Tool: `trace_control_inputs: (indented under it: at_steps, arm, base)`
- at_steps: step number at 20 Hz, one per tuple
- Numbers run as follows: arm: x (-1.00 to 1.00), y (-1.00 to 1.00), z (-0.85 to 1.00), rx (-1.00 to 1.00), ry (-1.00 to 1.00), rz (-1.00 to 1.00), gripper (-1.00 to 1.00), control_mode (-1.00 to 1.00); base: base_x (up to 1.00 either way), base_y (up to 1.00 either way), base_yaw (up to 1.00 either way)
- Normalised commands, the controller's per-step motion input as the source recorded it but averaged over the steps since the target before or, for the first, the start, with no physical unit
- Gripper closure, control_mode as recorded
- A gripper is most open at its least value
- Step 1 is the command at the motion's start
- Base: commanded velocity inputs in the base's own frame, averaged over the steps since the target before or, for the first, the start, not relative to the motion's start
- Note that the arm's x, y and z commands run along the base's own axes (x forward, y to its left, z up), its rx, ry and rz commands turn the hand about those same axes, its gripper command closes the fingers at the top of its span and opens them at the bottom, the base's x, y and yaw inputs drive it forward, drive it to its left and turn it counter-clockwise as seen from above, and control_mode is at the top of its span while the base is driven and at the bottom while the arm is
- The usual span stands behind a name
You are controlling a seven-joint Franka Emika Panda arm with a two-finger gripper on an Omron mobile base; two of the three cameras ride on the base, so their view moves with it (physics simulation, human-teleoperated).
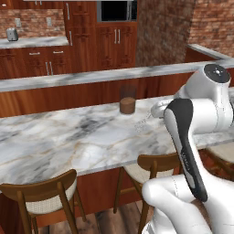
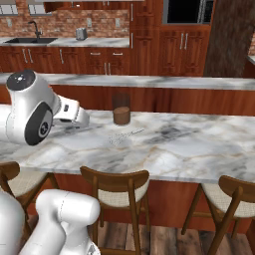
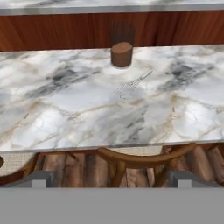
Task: Pick the candle and jar from the dining table and place them in the open cabinet. Close the cabinet after placing the objects.
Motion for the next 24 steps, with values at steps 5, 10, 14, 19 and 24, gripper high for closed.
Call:
trace_control_inputs:
  at_steps: [5,10,14,19,24]
  arm:
    - [1.00,-0.05,0.00,0.00,0.10,-0.10,-1.00,-1.00]
    - [1.00,-0.02,0.00,0.00,0.14,-0.18,-1.00,-1.00]
    - [1.00,-0.13,0.00,0.00,0.15,-0.20,-1.00,-1.00]
    - [0.88,-0.29,-0.02,0.09,0.14,-0.11,-1.00,-1.00]
    - [0.55,-0.26,-0.43,0.13,0.06,0.00,-1.00,-1.00]
  base:
    - [0.00,0.00,0.00]
    - [0.00,0.00,0.00]
    - [0.00,0.00,0.00]
    - [0.00,0.00,0.00]
    - [0.00,0.00,0.00]
